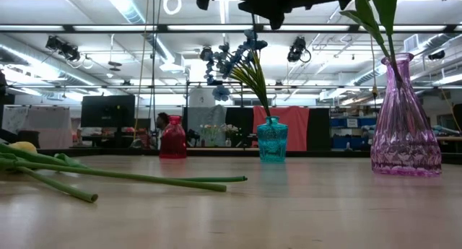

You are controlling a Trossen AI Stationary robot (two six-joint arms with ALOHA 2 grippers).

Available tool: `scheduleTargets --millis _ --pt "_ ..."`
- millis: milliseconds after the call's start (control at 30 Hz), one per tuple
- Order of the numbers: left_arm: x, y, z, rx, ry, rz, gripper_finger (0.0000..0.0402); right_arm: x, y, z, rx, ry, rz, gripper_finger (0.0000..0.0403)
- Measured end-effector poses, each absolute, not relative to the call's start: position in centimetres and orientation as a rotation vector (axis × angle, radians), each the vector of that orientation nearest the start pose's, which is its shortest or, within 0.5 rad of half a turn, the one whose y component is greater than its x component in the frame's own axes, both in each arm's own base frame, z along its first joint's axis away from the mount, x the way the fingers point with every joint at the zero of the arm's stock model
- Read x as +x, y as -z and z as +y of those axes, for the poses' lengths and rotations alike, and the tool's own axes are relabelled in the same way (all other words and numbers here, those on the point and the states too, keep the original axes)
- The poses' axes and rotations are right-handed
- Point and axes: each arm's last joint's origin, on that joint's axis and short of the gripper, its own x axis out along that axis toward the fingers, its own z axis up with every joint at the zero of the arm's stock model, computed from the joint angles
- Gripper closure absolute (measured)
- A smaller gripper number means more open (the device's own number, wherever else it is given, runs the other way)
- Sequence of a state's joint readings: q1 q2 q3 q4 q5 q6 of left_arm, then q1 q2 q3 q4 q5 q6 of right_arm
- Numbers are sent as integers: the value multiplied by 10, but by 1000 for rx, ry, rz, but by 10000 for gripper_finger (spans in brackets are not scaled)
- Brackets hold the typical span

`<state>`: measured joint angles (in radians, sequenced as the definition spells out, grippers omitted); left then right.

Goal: Sort flowers into vase by color
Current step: Put the blue flower into the blue flower vase

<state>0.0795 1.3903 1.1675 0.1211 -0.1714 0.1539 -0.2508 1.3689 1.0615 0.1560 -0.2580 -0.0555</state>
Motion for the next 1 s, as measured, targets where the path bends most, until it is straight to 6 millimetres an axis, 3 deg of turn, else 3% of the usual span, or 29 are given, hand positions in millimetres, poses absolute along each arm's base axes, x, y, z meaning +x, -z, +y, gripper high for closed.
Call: scheduleTargets --millis 267,533,667,800,1000 --pt "319 -357 31 157 -243 129 365 305 -328 -70 -39 -18 173 382" --pt "319 -358 29 188 -236 125 283 304 -330 -69 -30 -17 160 382" --pt "309 -366 28 189 -234 115 245 294 -343 -67 -40 -14 117 382" --pt "296 -369 24 192 -226 104 234 281 -354 -64 -44 -14 105 382" --pt "282 -348 15 162 -198 113 234 259 -363 -61 -57 45 108 382"
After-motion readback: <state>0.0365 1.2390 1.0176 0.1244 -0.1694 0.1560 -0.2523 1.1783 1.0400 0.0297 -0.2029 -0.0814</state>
